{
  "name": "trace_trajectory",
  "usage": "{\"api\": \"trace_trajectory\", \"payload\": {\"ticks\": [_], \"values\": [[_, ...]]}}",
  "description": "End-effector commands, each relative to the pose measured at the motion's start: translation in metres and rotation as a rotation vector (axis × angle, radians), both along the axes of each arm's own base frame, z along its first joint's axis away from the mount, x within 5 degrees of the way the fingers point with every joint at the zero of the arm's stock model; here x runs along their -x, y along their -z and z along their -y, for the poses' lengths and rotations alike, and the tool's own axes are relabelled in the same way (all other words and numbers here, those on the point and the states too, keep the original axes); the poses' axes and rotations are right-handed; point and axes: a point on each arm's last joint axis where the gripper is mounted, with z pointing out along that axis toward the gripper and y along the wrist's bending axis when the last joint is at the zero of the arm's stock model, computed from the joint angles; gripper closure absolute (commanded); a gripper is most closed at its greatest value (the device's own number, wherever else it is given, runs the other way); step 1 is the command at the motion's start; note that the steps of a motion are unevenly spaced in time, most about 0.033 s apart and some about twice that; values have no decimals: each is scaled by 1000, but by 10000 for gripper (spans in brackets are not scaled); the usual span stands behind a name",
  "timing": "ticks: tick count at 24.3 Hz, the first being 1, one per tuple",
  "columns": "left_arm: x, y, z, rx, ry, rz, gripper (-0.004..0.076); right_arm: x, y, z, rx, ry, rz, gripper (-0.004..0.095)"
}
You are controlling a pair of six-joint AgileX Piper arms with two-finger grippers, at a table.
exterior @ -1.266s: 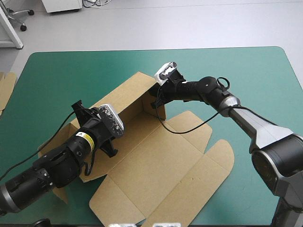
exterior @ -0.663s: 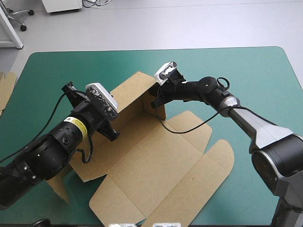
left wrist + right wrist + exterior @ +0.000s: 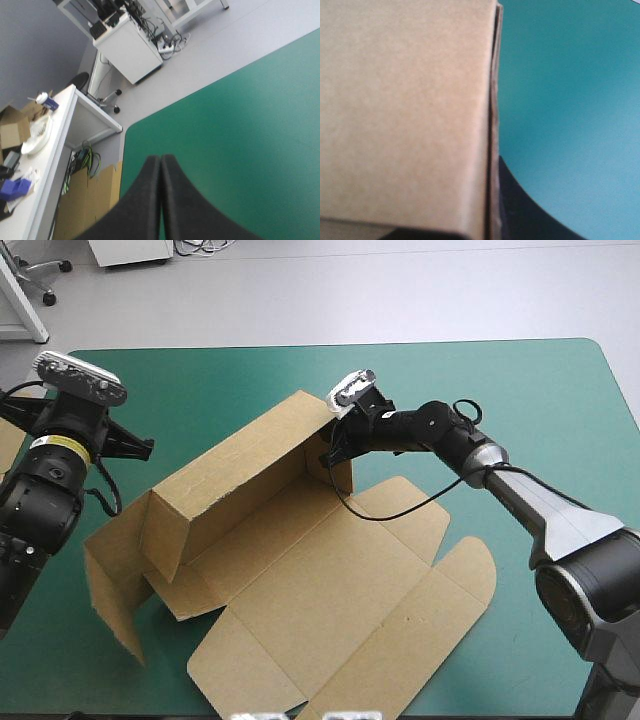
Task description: Fold the box
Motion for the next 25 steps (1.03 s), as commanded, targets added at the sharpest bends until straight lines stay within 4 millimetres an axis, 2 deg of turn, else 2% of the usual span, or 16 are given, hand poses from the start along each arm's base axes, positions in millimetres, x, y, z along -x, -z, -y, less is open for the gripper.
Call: {"api": "trace_trajectory", "payload": {"ticks": [1,8,10,11,15,18,22,25], "values": [[-2,-12,-16,49,-13,36,737,4,-49,14,-36,67,95,930],[-29,10,-36,279,-8,-80,737,12,-91,35,-63,127,175,930],[-40,16,-41,349,-9,-130,737,16,-101,43,-83,149,182,930],[-53,21,-43,408,14,-173,737,20,-112,50,-94,175,193,930],[-76,18,-50,547,106,-206,737,27,-129,60,-34,236,174,930],[-85,7,-61,621,144,-184,737,28,-136,65,29,278,99,930],[-85,0,-73,603,124,-141,737,23,-141,64,53,291,23,932],[-84,0,-80,607,106,-138,738,14,-133,58,85,285,-89,932]]}}
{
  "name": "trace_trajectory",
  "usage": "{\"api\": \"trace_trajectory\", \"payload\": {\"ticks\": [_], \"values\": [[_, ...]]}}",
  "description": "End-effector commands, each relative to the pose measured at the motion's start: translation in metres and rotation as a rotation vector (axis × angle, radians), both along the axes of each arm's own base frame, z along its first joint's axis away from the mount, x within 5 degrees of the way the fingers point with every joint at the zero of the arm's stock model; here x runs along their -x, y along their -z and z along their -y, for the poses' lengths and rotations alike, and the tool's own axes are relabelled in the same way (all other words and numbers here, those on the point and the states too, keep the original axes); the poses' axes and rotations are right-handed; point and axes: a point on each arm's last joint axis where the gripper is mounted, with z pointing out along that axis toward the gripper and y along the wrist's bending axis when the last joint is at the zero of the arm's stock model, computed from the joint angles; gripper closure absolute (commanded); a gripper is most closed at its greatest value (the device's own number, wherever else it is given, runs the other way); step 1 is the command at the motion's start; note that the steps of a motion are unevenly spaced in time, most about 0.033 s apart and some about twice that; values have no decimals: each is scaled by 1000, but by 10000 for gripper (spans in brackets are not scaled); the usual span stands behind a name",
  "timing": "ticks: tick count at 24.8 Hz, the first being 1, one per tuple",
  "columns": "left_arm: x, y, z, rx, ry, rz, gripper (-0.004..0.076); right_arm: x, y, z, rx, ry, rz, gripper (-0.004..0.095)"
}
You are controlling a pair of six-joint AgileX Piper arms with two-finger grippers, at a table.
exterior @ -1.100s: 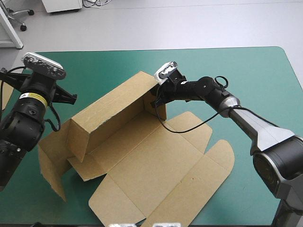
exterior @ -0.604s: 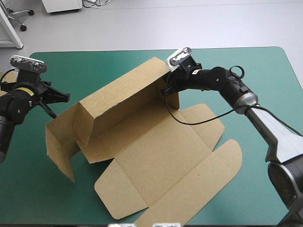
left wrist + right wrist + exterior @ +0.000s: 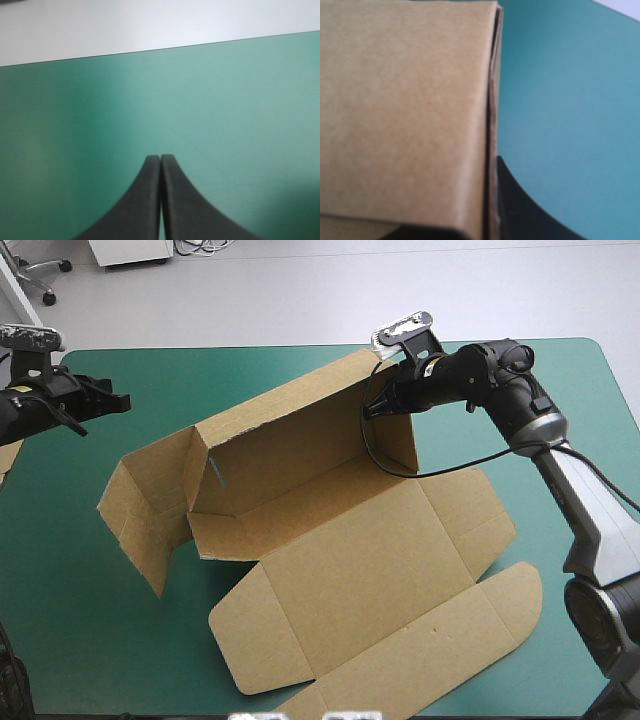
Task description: Fold the box
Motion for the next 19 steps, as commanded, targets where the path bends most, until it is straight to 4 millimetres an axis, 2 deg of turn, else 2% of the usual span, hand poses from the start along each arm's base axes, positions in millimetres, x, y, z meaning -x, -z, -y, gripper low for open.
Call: {"api": "trace_trajectory", "payload": {"ticks": [1,6,19], "values": [[7,-25,-1,34,-28,112,738,0,-21,-1,-49,13,-10,932],[8,-25,0,39,-22,106,738,-18,10,-10,-10,14,-169,935],[8,-25,2,60,-12,110,738,-57,78,-22,58,32,-251,936]]}}
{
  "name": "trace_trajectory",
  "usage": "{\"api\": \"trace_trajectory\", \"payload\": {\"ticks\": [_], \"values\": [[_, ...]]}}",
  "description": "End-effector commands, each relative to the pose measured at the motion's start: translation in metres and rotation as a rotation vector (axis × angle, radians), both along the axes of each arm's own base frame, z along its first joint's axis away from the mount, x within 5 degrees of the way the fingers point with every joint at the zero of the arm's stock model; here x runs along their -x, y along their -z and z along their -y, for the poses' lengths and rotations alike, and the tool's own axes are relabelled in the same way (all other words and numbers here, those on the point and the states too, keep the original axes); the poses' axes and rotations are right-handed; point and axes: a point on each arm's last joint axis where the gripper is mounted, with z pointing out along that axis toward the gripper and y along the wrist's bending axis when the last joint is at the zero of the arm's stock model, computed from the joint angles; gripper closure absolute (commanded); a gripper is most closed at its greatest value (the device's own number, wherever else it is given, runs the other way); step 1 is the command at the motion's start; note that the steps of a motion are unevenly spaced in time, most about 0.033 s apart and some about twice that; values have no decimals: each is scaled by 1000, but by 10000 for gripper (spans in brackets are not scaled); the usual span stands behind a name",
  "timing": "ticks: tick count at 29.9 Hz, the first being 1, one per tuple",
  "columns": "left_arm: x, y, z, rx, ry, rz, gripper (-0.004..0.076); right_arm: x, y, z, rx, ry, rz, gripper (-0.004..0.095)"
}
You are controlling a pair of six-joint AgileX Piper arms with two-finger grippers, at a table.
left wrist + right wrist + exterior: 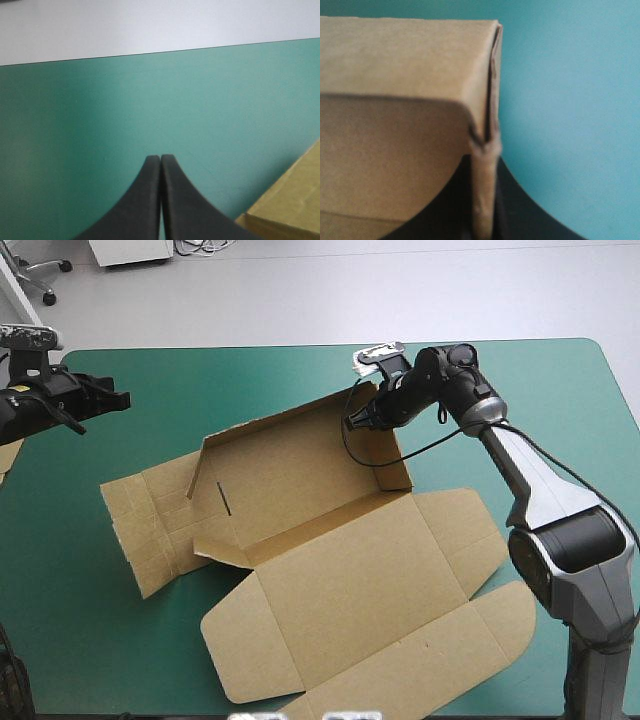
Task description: Fold the box
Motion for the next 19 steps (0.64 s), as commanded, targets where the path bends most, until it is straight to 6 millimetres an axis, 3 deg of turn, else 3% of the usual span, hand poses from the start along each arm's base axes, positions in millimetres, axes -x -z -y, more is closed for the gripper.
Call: {"api": "trace_trajectory", "payload": {"ticks": [1,9,12,19], "values": [[7,-24,2,26,-22,106,738,-1,-4,2,9,1,13,936],[7,-24,2,28,-21,105,738,0,-18,-3,-48,-68,77,906],[7,-24,2,27,-20,106,738,3,-29,-4,-51,-97,86,783],[7,-24,2,29,-20,106,738,7,-60,-3,-72,-113,129,382]]}}
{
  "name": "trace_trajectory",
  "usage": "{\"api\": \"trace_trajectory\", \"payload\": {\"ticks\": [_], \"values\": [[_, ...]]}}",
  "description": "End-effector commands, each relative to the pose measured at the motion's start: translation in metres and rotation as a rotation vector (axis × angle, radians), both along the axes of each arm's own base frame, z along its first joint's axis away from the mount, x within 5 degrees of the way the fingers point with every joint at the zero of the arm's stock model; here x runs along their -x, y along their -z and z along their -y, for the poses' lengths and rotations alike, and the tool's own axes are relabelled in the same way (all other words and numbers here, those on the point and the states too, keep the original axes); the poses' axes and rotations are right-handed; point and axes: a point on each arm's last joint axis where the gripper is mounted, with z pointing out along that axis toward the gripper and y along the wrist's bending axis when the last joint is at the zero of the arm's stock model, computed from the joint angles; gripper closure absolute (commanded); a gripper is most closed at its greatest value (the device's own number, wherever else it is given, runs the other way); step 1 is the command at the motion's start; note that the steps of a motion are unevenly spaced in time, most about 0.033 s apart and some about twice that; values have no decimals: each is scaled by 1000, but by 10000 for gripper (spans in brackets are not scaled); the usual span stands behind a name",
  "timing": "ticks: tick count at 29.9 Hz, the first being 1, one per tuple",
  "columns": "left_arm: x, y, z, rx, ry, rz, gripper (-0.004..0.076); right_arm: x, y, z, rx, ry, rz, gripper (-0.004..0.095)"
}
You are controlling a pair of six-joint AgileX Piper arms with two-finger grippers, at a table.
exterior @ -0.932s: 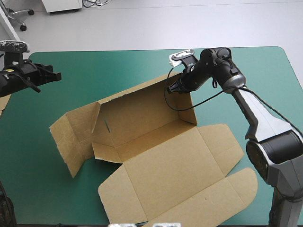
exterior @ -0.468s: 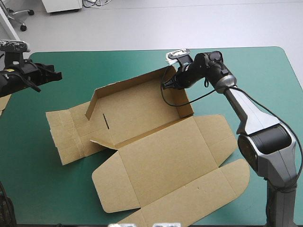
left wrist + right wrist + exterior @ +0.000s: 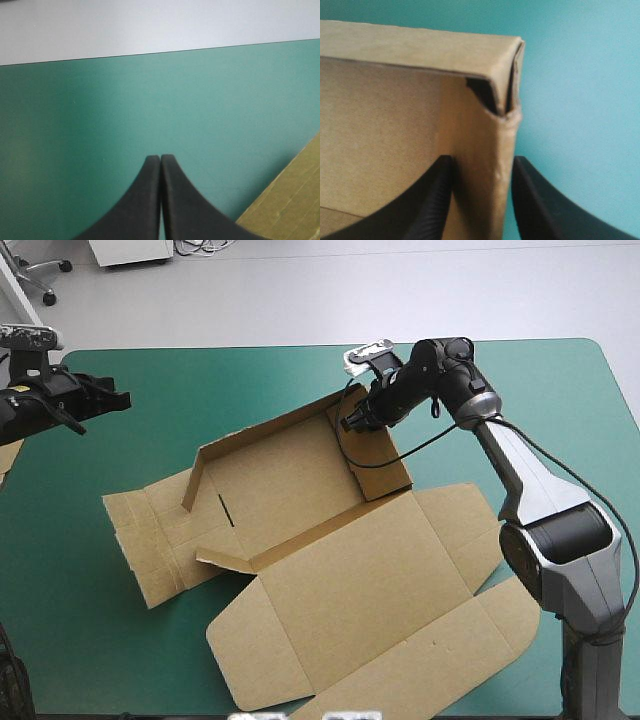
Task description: Fold the box
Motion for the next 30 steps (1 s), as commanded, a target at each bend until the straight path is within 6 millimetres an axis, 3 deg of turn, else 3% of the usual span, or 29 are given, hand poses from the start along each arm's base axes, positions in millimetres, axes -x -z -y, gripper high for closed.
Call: {"api": "trace_trajectory", "payload": {"ticks": [1,9,16,30], "values": [[7,-24,2,22,-22,105,738,13,-53,5,-68,1,113,355],[7,-25,1,19,-24,110,738,31,-95,12,-97,13,140,346],[7,-25,1,19,-24,110,738,38,-106,15,-116,46,147,346],[7,-24,1,8,-25,107,738,30,-50,17,11,63,-7,346]]}}
